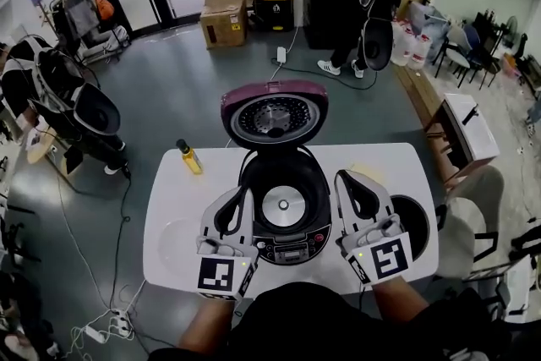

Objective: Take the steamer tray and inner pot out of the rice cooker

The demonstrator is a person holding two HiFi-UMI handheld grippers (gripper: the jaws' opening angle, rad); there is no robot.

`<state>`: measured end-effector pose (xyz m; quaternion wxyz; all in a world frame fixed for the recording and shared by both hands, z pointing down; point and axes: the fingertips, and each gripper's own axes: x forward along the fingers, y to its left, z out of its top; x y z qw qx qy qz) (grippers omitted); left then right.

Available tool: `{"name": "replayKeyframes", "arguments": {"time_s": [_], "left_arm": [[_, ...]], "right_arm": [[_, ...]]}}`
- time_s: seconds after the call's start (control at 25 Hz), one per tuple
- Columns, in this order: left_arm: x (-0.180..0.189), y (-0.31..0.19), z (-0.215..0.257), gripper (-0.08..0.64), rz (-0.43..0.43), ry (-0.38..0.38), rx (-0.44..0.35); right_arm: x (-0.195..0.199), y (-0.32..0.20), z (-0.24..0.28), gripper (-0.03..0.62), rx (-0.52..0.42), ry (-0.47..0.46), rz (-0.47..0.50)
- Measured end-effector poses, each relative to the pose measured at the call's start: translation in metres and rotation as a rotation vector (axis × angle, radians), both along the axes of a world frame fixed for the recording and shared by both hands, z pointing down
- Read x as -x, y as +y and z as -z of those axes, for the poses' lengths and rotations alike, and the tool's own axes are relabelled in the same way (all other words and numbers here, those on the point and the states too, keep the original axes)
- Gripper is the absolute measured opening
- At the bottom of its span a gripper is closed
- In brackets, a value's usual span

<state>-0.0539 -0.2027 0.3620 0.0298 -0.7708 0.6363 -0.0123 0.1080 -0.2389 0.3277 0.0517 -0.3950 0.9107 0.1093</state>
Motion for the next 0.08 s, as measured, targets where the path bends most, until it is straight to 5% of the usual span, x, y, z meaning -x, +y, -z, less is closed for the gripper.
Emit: {"name": "replayKeyframes", "arguments": {"time_s": [0.08], "left_arm": [[0.0047, 0.0032, -0.0011, -0.003, 0.009, -0.001, 0.015]], "right_arm": [[0.0057, 0.0024, -0.0008, -0.002, -0.001, 0.004, 0.002]]}}
